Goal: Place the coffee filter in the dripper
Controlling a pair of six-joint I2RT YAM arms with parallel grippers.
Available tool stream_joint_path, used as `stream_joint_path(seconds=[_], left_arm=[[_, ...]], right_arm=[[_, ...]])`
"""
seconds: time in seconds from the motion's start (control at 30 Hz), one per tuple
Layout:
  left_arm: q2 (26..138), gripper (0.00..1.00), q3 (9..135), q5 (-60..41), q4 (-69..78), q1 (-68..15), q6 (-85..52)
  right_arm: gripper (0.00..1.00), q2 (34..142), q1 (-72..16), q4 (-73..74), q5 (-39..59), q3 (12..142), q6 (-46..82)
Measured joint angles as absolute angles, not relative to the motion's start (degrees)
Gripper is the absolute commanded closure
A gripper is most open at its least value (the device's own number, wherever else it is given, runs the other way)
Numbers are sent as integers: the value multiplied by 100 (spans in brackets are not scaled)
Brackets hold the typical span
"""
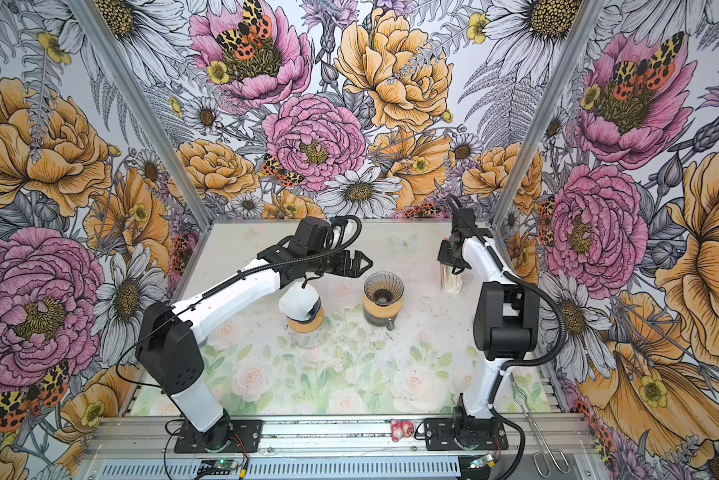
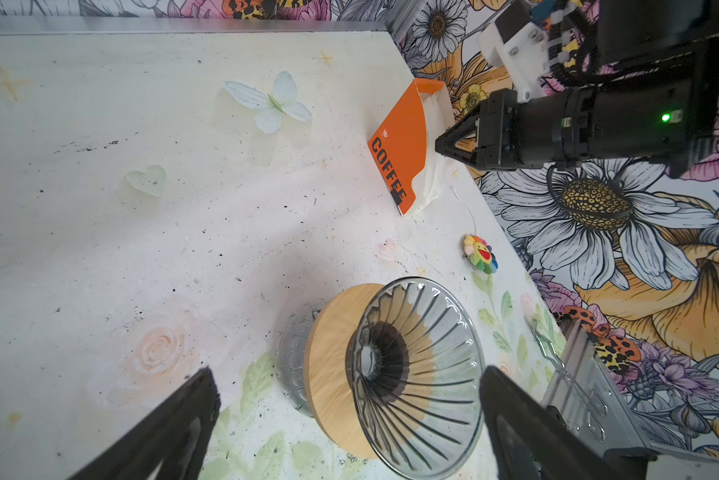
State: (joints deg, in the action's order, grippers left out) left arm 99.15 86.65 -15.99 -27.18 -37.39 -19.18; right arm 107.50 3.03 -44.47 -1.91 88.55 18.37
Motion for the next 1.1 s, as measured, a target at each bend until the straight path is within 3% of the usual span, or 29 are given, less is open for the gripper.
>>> stream_joint_path(seconds=[0.73,1.1], left_arm=[[10077,1,8829,-1599,-2729,-3765,-1918],[10077,1,8829,-1599,-2768,-3765,-1918]], right_arm=[[85,11159,303,-4447,-322,9063,1831],[96,11244,303,-4436,-327,9122,1789]])
